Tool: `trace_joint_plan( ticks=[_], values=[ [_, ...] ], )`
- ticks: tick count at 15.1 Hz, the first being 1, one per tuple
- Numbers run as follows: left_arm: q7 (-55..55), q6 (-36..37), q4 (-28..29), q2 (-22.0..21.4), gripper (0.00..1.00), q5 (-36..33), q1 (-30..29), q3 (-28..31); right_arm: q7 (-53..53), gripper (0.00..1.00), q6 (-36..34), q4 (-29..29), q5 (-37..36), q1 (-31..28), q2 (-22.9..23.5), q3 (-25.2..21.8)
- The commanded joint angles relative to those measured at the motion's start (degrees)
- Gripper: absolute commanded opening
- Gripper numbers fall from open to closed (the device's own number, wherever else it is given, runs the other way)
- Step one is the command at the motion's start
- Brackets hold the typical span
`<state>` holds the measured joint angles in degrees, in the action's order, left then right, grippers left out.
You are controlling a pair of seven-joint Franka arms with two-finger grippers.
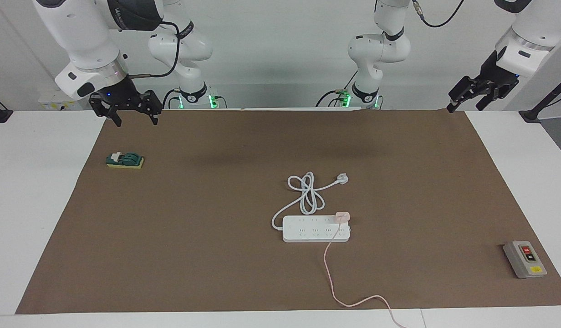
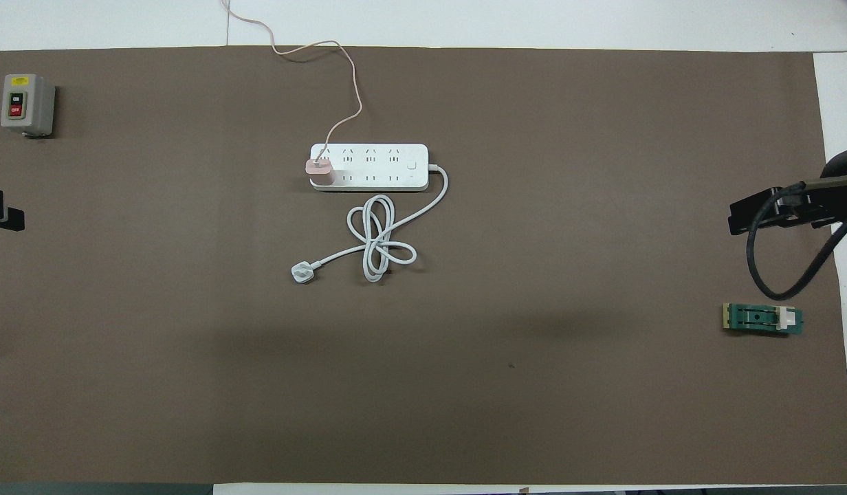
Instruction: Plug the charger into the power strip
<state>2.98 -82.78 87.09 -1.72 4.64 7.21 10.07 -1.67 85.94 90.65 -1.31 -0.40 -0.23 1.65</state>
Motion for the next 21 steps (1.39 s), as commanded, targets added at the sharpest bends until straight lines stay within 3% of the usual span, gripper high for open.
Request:
trace_joint_plan(
  ticks=[1,4,12,21],
  values=[
    [1.1,0.0,2.8,-0.9,1.0,-1.8,-3.1,-3.3,-0.9,1.0,0.6,1.5,-0.4,-0.8,-1.3,0.5],
    [1.3,0.0,3.0,0.1,1.0,-2.4,-6.1,-7.6,-0.9,1.0,0.7,1.5,-0.4,-0.9,-1.3,0.5],
    [1.6,-3.0,7.3,-1.3,1.0,-2.5,-6.5,-8.5,-0.8,1.0,0.8,1.5,-0.4,-0.9,-1.3,0.5],
    [0.8,-3.4,7.6,-1.4,1.0,-2.9,-6.3,-9.1,-0.9,1.0,0.7,1.5,-0.4,-0.9,-1.3,0.5]
  ],
)
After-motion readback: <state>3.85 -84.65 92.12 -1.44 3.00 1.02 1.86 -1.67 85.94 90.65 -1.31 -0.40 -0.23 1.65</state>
